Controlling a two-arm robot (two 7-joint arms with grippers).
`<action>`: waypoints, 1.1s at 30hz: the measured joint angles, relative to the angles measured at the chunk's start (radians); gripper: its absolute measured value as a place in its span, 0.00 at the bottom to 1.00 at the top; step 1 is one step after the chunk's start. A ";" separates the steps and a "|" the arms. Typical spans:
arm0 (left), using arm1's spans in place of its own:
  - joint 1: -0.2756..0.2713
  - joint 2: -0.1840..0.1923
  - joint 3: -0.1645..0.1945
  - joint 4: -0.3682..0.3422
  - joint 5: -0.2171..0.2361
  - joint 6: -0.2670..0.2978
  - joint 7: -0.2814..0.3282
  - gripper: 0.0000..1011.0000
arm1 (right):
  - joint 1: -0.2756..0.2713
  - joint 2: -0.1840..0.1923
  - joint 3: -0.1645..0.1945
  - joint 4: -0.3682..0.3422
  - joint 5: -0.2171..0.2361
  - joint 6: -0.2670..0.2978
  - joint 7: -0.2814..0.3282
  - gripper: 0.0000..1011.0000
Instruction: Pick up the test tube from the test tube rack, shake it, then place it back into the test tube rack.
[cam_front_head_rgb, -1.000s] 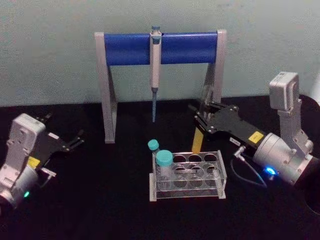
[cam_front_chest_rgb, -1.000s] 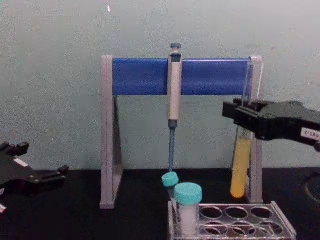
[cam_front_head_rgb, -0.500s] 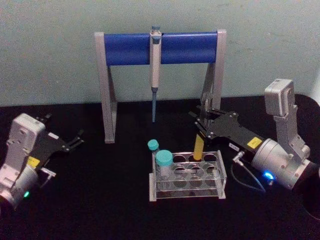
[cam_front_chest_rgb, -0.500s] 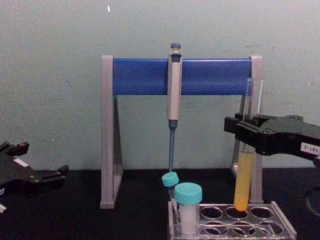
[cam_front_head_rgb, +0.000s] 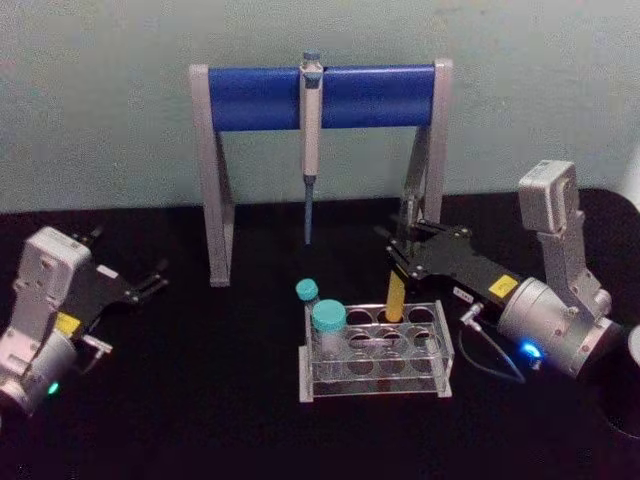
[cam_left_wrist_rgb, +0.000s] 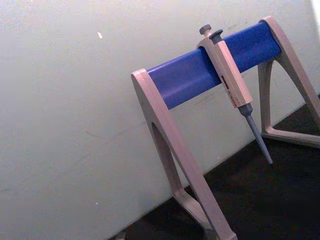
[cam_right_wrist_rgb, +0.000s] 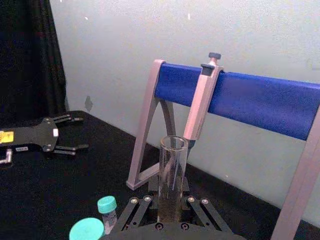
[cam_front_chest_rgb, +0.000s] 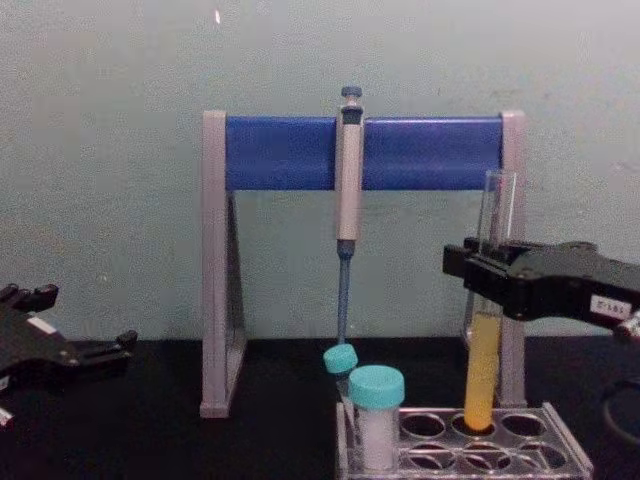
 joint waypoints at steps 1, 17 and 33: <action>0.000 0.000 0.000 0.000 0.000 0.000 0.000 1.00 | 0.000 0.000 0.000 0.000 0.000 0.000 0.000 0.23; 0.000 0.000 0.000 0.000 0.000 0.000 0.000 1.00 | 0.001 -0.008 -0.011 0.025 -0.002 0.008 0.009 0.23; 0.000 0.000 0.000 0.000 0.000 0.000 0.000 1.00 | -0.006 -0.017 -0.014 0.039 -0.010 0.006 0.000 0.23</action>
